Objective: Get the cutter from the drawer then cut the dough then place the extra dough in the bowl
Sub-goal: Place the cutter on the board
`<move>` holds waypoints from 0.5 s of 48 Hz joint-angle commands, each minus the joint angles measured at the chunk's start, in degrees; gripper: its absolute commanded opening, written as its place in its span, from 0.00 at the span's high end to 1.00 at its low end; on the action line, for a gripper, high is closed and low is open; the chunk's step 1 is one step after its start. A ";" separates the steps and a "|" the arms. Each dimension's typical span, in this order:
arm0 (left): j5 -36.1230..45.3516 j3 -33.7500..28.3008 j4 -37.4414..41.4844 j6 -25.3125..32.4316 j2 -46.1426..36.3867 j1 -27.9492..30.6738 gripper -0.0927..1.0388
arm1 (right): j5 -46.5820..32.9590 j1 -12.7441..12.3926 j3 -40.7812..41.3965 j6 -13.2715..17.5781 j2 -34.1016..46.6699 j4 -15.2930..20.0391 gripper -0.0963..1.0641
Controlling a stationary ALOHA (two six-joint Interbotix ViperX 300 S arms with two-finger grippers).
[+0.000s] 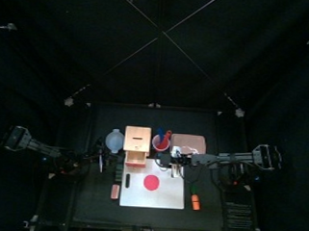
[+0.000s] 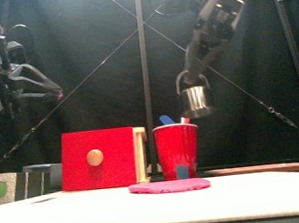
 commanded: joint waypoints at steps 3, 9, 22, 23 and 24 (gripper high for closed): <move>-0.26 -2.29 0.88 0.18 0.09 2.64 0.43 | -3.16 1.58 3.69 -0.09 -1.41 1.76 0.40; -0.18 -2.72 0.97 0.18 0.09 4.75 0.43 | -6.24 1.58 5.71 -0.09 -0.70 2.20 0.39; -0.18 -2.81 0.88 0.00 0.09 5.98 0.43 | -13.01 1.67 10.02 -0.09 0.44 2.72 0.36; -0.18 -2.81 0.88 0.00 0.09 6.06 0.43 | -13.18 1.67 10.20 -0.09 0.62 2.90 0.35; -0.18 -2.81 0.88 0.00 0.09 6.06 0.43 | -13.27 1.76 10.46 -0.09 0.62 3.16 0.35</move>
